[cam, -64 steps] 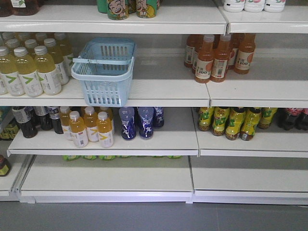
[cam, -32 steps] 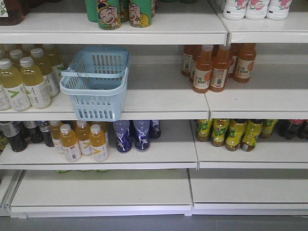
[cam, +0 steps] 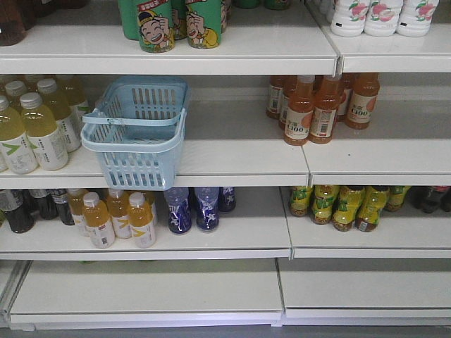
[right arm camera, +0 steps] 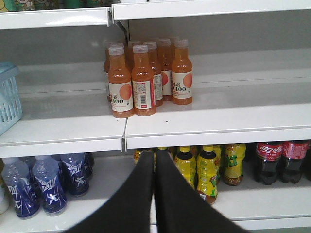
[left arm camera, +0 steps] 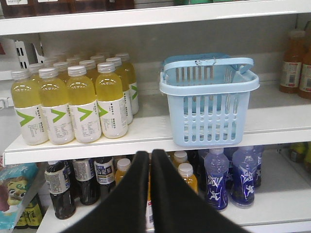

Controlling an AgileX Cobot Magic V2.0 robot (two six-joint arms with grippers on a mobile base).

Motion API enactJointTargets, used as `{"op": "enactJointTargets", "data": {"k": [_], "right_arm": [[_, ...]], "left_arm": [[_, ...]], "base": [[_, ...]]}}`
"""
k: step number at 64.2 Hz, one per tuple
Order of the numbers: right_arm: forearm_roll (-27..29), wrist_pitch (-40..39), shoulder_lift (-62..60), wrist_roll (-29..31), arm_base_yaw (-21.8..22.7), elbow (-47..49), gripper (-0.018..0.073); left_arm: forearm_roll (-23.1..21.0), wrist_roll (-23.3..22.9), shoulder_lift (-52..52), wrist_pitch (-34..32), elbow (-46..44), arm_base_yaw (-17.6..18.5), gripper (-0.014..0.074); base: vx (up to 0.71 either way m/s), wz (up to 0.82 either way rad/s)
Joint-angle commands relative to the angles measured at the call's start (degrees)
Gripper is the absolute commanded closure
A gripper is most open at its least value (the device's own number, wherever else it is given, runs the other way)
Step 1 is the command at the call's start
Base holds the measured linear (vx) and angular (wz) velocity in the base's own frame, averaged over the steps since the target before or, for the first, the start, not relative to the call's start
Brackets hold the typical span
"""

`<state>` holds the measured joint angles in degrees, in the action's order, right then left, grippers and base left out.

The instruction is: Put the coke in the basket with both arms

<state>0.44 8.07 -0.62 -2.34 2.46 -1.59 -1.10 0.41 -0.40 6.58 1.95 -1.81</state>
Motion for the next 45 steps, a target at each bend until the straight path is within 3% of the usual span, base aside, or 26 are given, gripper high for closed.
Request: {"op": "enactJointTargets", "data": {"k": [1,45], "right_arm": [[-0.4,-4.5,-1.0,0.2,0.3,-0.7,0.0568],[-0.4,-4.5,-1.0,0.2,0.3,-0.7,0.0568]], "left_arm": [[-0.4,-1.0,-1.1,-4.5,-0.1,-0.1,0.0604],[-0.4,-1.0,-1.1,-4.5,-0.1,-0.1,0.0604]], "base": [[0.06,0.0],[0.05,0.0]]}}
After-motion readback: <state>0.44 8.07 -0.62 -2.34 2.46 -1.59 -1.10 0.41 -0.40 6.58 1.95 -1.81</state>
